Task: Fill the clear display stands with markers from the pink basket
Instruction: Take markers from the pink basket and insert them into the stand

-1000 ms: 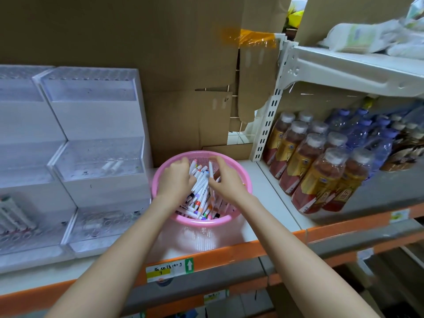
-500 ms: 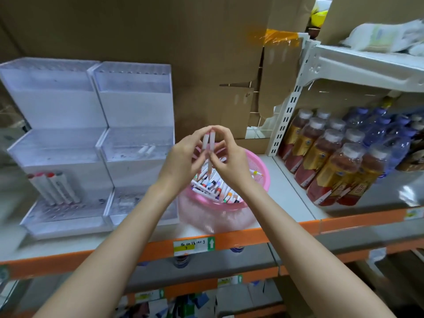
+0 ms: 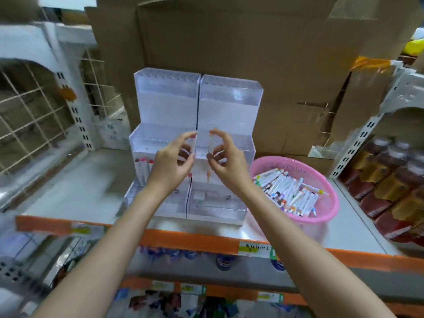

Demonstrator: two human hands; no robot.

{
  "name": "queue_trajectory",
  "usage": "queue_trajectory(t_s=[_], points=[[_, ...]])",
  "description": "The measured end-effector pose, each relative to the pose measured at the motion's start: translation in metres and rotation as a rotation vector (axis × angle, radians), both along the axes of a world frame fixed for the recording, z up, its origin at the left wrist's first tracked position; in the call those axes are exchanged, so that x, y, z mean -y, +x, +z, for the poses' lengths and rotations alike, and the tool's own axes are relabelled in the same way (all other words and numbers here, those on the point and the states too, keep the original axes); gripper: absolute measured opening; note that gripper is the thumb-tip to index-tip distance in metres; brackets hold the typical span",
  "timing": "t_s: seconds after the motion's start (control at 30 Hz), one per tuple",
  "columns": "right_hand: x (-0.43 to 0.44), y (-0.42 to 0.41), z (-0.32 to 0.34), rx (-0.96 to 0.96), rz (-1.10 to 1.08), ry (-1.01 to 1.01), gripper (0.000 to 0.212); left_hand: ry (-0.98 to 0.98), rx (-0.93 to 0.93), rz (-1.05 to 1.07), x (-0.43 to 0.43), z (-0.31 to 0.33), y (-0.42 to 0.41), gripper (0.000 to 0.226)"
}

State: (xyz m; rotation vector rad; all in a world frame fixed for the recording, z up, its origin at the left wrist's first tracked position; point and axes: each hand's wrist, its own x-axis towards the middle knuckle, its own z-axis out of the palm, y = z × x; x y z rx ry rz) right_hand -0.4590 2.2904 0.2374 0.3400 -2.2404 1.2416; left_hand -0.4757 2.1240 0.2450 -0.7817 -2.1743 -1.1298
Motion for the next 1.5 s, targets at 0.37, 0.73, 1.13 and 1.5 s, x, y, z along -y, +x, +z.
queue_trajectory(t_s=[0.37, 0.73, 1.13, 1.5], points=[[0.085, -0.029, -0.015, -0.016, -0.087, 0.039, 0.036, 0.07, 0.072, -0.063, 0.068, -0.005, -0.04, 0.037], [0.099, -0.031, -0.031, -0.06, -0.203, 0.071, 0.035, -0.006, -0.035, -0.084, 0.078, -0.02, -0.054, 0.021], [0.105, -0.031, -0.035, -0.032, -0.224, 0.061, 0.03, -0.016, -0.01, -0.124, 0.087, -0.03, -0.056, 0.017], [0.106, -0.023, -0.04, 0.023, -0.198, 0.031, 0.023, -0.104, -0.07, -0.087, 0.079, -0.039, -0.06, 0.01]])
